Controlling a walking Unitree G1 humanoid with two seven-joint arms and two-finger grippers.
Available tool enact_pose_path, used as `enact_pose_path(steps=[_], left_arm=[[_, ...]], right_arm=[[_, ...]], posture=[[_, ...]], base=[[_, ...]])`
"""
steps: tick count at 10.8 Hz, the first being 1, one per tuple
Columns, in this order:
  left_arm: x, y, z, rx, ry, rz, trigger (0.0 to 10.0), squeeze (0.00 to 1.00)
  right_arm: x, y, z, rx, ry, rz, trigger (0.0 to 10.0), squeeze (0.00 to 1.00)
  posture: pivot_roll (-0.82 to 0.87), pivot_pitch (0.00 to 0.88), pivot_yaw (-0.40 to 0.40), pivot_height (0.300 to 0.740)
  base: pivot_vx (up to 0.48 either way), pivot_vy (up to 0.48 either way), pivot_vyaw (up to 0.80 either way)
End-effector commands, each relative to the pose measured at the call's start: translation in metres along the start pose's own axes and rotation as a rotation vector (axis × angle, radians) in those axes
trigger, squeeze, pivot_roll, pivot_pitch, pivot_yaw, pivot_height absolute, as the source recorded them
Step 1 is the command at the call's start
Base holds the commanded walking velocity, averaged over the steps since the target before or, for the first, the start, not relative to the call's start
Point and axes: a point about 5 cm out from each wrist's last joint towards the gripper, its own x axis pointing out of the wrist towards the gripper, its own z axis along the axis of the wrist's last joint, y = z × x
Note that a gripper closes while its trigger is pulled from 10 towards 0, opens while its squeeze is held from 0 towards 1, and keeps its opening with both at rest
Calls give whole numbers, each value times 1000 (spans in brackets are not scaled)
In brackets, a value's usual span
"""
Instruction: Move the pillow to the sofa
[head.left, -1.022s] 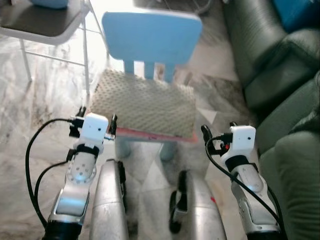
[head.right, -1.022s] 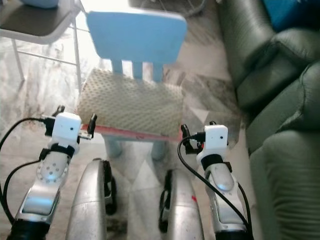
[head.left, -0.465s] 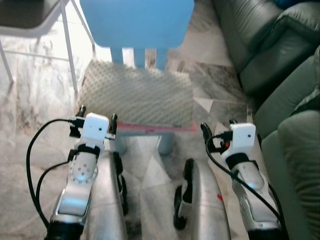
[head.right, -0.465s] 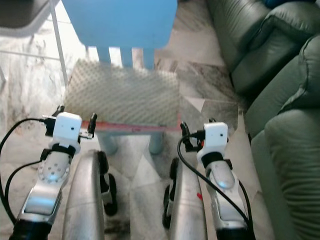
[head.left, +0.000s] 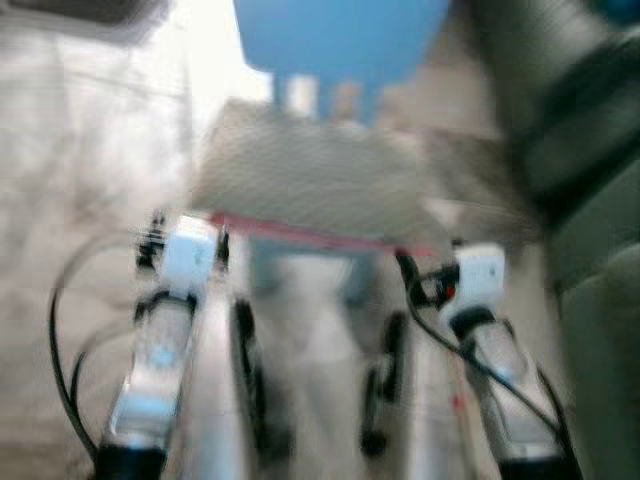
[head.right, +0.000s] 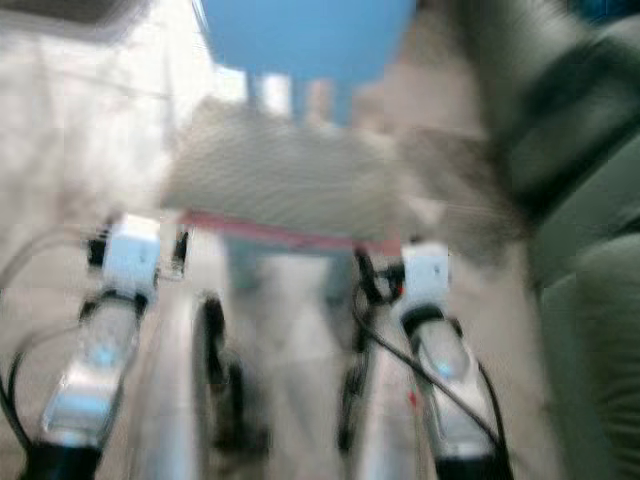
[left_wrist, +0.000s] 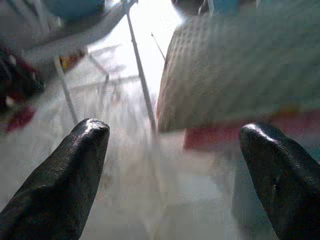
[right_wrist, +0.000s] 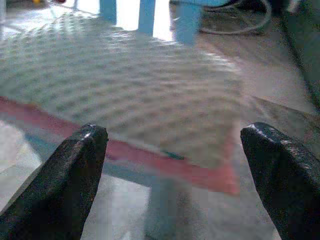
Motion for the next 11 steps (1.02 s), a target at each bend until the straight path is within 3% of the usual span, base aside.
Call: enact_pose_path(steps=[1, 9, 11], left_arm=[[-1, -1, -2, 12, 12, -2, 10000, 0], [2, -10, 3, -35, -13, -76, 10000, 0], [1, -12, 5, -53, -23, -98, 10000, 0]], right_arm=[[-6, 0, -8, 7, 32, 1, 10000, 0], [0, -5, -8, 2, 43, -46, 10000, 0], [1, -5, -9, 7, 54, -48, 10000, 0]], posture=[[-18, 322, -48, 540], [-17, 309, -53, 540], [-18, 309, -54, 540]], base=[[0, 0, 625], [0, 0, -88], [362, 0, -400]])
